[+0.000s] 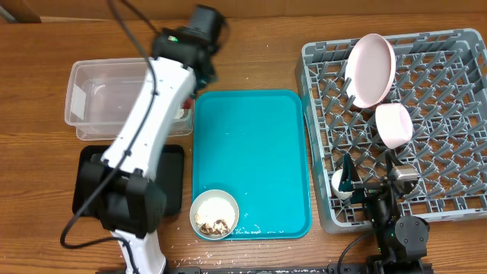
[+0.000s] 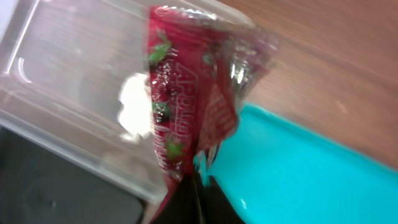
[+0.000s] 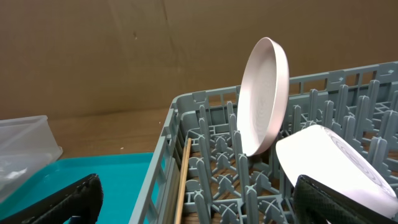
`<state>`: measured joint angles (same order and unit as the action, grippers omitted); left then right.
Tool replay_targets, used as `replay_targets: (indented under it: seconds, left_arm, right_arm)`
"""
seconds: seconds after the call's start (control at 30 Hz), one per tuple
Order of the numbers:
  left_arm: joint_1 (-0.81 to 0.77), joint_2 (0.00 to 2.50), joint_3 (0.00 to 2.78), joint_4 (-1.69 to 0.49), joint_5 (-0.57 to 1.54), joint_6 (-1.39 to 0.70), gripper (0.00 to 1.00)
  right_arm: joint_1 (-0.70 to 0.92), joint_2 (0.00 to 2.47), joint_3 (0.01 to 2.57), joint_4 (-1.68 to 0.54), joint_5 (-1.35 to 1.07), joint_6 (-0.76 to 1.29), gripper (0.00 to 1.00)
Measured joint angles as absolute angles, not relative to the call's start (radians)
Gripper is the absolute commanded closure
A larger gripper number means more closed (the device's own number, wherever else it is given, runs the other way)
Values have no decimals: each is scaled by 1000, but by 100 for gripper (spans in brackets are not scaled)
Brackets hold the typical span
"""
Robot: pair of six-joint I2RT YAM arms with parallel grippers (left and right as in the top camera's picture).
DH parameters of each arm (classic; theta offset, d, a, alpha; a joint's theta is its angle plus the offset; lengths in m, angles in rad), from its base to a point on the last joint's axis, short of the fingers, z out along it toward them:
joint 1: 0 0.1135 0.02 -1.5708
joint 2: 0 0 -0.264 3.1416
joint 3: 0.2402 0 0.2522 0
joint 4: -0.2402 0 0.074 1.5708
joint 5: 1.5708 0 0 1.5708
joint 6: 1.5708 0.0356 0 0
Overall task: Sort waste into correct bins and load items into the dishwasher
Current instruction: 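Carry the red foil wrapper into the clear bin and release it, then grasp the small white bowl of food scraps with the left gripper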
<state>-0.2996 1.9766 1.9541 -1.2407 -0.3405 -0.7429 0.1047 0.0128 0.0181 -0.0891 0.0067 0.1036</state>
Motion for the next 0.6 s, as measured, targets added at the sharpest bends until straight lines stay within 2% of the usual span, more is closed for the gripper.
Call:
replay_targets:
  seconds: [0.03,0.17,0.2,0.43,0.6]
  left_arm:
    - [-269,1996,1954,-1222,-339,-747,22]
    - [-178,2067,1942,-1211,-273,-738,43]
    - [-165,2073,1940,-1225,-245,-730,44]
    - [-179,2016,1977,-1393,-136,-696,43]
    - [-352,1897,1995,-1551,-146,-677,43]
  right_arm:
    - [105,13,18,-89,7,104,0]
    - [104,13,18,-89,7,104,0]
    - [104,13,18,-90,7,104,0]
    - [105,13,18,-89,6,104,0]
    - [104,13,18,-89,7,104,0]
